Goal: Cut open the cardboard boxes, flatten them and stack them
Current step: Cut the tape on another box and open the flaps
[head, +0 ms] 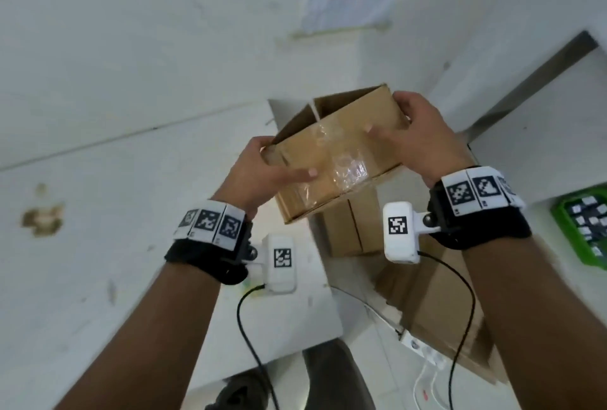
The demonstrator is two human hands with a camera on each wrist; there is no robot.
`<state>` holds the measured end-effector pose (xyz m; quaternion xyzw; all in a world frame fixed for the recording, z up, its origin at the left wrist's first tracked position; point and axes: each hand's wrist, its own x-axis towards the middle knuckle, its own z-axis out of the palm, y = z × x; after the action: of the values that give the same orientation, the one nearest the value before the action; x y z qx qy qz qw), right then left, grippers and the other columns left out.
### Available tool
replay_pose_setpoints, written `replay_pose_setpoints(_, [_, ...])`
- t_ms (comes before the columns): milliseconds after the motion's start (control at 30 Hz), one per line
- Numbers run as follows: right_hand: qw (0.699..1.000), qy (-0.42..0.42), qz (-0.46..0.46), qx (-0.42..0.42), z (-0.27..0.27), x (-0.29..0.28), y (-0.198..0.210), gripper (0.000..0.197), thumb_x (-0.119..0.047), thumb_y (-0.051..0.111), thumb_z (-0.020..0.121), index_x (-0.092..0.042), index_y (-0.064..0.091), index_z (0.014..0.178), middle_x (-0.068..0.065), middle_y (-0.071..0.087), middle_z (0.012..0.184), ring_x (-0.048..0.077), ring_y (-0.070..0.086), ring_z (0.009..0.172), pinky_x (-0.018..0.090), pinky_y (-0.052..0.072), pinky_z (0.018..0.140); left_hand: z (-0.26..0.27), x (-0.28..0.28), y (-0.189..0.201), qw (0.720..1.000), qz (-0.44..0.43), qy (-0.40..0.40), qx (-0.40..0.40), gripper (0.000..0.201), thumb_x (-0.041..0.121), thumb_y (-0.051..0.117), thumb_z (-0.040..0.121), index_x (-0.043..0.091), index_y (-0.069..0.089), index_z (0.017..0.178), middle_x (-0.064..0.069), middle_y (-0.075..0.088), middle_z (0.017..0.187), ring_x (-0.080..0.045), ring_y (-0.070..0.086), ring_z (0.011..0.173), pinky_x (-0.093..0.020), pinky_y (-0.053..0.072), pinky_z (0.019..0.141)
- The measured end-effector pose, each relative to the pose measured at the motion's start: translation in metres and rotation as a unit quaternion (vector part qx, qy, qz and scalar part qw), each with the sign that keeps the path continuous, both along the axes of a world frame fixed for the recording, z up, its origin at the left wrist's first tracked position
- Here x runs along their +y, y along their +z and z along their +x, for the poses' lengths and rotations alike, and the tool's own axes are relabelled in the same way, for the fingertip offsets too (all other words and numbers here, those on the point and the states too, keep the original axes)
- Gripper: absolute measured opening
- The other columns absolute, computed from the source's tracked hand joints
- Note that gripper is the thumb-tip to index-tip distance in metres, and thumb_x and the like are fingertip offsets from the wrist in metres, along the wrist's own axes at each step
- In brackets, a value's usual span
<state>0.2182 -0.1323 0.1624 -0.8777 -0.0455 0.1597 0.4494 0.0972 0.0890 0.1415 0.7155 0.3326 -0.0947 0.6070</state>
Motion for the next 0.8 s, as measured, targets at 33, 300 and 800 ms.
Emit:
replay_pose_setpoints(33, [1.000, 0.020, -0.009, -0.005, -0.013, 0.018, 0.013, 0.064, -0.039, 0.078, 0.085, -0.026, 0.049, 0.140, -0.012, 0.054, 0.130, 0.009, 0.054, 0.112, 0.029, 0.047, 0.094, -0.022, 0.015, 0.014, 1.000, 0.003, -0.006, -0.021, 0.102, 0.026, 0.102, 0.055, 0.026, 0.044, 0.140, 0.003, 0.064, 0.117, -0.012, 0.066, 0.102, -0.030, 0.056, 0.082])
replay_pose_setpoints(300, [0.993, 0.076, -0.044, -0.084, -0.131, 0.162, 0.030, 0.041, -0.031, 0.072, 0.088, -0.023, 0.064, 0.127, -0.003, 0.068, 0.121, 0.017, 0.064, 0.111, 0.033, 0.049, 0.100, -0.137, 0.100, 0.061, 0.977, 0.092, -0.115, -0.151, 0.084, 0.030, 0.093, 0.072, 0.030, 0.045, 0.141, 0.013, 0.061, 0.125, -0.006, 0.058, 0.109, -0.028, 0.050, 0.088])
replay_pose_setpoints(800, [0.905, 0.144, -0.326, -0.233, -0.143, 0.145, -0.041, 0.059, -0.035, 0.068, 0.089, -0.032, 0.046, 0.144, -0.001, 0.038, 0.156, 0.035, 0.033, 0.131, 0.048, 0.037, 0.101, -0.123, 0.140, -0.025, 0.923, 0.318, -0.207, -0.066, 0.119, 0.059, 0.086, 0.070, 0.046, 0.010, 0.160, -0.008, -0.005, 0.170, -0.047, 0.025, 0.148, -0.064, 0.036, 0.113])
